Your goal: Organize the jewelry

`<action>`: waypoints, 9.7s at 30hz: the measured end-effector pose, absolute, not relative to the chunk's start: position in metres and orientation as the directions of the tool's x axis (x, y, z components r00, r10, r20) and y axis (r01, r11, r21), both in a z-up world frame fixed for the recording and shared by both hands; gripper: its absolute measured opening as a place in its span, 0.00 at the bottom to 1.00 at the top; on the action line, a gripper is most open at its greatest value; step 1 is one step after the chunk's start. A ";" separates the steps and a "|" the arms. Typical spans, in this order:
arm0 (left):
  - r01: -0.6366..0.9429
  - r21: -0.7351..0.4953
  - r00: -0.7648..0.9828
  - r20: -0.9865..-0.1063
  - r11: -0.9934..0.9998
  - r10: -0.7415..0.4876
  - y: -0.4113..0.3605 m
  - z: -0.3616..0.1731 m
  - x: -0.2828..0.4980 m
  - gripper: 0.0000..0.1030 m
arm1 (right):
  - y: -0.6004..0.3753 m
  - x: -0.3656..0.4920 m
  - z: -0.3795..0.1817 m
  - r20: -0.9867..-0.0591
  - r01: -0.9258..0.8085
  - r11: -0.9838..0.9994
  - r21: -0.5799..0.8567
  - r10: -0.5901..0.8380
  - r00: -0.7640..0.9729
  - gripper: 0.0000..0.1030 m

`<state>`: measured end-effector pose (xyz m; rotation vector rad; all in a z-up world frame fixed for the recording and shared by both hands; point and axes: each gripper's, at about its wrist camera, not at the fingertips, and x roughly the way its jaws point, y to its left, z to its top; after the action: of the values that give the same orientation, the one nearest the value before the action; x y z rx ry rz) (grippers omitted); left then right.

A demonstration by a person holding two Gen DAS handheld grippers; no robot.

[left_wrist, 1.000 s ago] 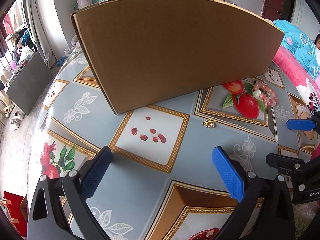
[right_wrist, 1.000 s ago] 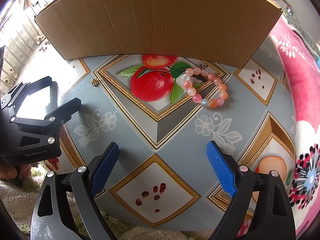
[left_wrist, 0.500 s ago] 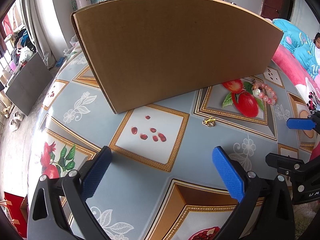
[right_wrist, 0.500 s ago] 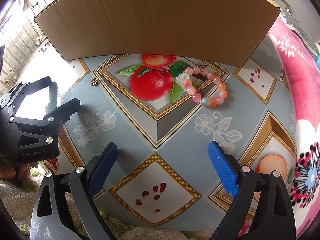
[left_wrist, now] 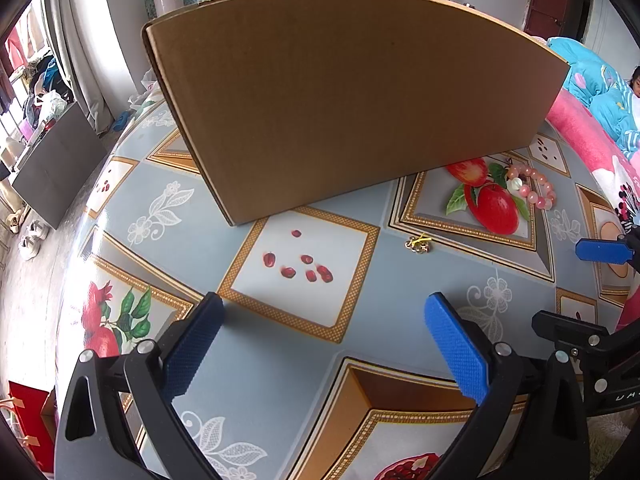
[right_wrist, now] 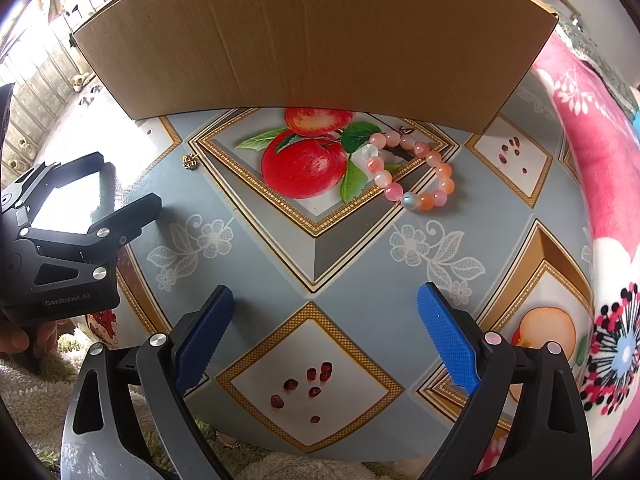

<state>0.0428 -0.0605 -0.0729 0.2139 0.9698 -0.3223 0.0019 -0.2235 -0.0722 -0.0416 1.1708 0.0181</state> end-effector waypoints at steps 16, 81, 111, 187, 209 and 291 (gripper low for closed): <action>0.362 0.035 0.524 -0.834 0.932 -0.172 -0.061 -0.072 0.043 0.96 | -0.224 0.002 -0.072 -0.921 -0.037 0.999 -0.024 -0.007 0.389 0.88; 0.351 0.035 0.539 -0.825 0.936 -0.171 -0.060 -0.072 0.040 0.96 | -0.245 -0.009 -0.063 -0.893 -0.027 1.000 0.006 0.018 0.450 0.88; 0.410 0.067 0.702 -0.659 0.910 -0.269 -0.065 -0.031 0.061 0.83 | -0.275 0.054 -0.017 -0.752 -0.075 0.948 0.308 0.291 0.592 0.57; 0.551 0.085 0.529 -0.805 0.830 -0.268 -0.104 -0.063 0.046 0.21 | -0.271 -0.006 -0.053 -0.734 -0.129 0.961 0.246 0.272 0.622 0.57; 0.558 0.097 0.562 -0.774 0.824 -0.290 -0.105 -0.064 0.035 0.04 | -0.285 -0.019 -0.048 -0.741 -0.084 0.967 0.241 0.239 0.627 0.56; 0.418 -0.016 0.457 -0.860 0.908 -0.226 -0.093 -0.065 0.067 0.04 | -0.237 0.036 -0.068 -0.842 -0.120 0.991 0.063 0.117 0.527 0.27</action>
<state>0.0668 -0.0926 -0.0645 0.2088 1.0231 -0.4000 0.0365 -0.2374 -0.0678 -0.0034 1.0059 0.1420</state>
